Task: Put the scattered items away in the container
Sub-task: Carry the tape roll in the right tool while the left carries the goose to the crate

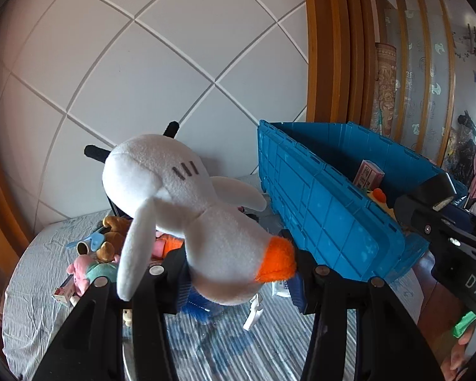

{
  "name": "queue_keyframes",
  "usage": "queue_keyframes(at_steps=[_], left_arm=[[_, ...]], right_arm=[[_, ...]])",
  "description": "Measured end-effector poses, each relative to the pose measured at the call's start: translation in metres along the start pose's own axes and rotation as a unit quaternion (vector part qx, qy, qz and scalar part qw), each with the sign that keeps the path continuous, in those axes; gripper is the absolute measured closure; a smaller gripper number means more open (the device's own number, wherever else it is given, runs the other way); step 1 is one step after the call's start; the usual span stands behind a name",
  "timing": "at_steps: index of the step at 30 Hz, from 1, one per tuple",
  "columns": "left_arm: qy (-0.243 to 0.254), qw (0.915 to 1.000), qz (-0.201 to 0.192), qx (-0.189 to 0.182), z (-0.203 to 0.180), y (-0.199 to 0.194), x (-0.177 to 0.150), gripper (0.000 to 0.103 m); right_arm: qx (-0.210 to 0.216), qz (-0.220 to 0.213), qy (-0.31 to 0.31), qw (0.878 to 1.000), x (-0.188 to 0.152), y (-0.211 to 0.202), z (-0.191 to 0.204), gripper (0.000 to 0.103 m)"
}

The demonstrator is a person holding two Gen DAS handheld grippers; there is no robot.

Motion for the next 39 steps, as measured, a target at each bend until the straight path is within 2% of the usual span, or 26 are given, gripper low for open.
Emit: queue_keyframes(at_steps=[11,14,17,19,22,24,26,29,32,34,39], left_arm=[[-0.013,0.9991,-0.041,-0.004,-0.131,0.064,0.059,0.054],[-0.011,0.9992,-0.029,-0.023,-0.174,0.091,0.077,0.054],[-0.001,0.9991,0.006,-0.042,-0.215,0.120,0.083,0.054],[0.015,0.9988,0.032,-0.032,-0.232,0.140,0.080,0.054],[0.031,0.9953,0.084,-0.037,-0.252,0.166,0.066,0.053],[0.022,0.9885,0.139,-0.056,-0.264,0.183,0.048,0.053],[0.006,0.9774,0.199,-0.071,-0.271,0.198,0.027,0.053],[0.010,0.9644,0.254,-0.072,-0.275,0.210,-0.001,0.053],[0.033,0.9565,0.283,-0.064,-0.277,0.209,-0.025,0.053],[0.040,0.9547,0.288,-0.061,-0.278,0.206,-0.033,0.053],[0.043,0.9584,0.277,-0.053,-0.279,0.201,-0.034,0.053]], right_arm=[[-0.015,-0.011,-0.015,1.000,0.051,0.044,-0.139,0.047],[-0.025,-0.003,-0.044,0.999,0.065,0.063,-0.180,0.047],[-0.028,0.011,-0.078,0.996,0.076,0.087,-0.211,0.047],[-0.030,0.016,-0.098,0.995,0.084,0.105,-0.229,0.047],[-0.023,0.038,-0.101,0.994,0.088,0.136,-0.252,0.047],[-0.011,0.073,-0.097,0.993,0.080,0.157,-0.261,0.047],[0.001,0.120,-0.099,0.988,0.062,0.177,-0.266,0.047],[0.029,0.207,-0.088,0.974,0.022,0.199,-0.275,0.047],[0.041,0.265,-0.108,0.957,-0.012,0.202,-0.281,0.047],[0.044,0.294,-0.122,0.947,-0.029,0.203,-0.285,0.047],[0.043,0.305,-0.148,0.940,-0.036,0.194,-0.282,0.047]])
Point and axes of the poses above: each gripper's, at about its wrist camera, not at the fingertips, and y roughly the way its jaws point, z to its left, x to its top, the point moved 10 cm from there along y, roughly the way its jaws point, and after that the axes turned 13 degrees about -z, right-handed, at the moved point
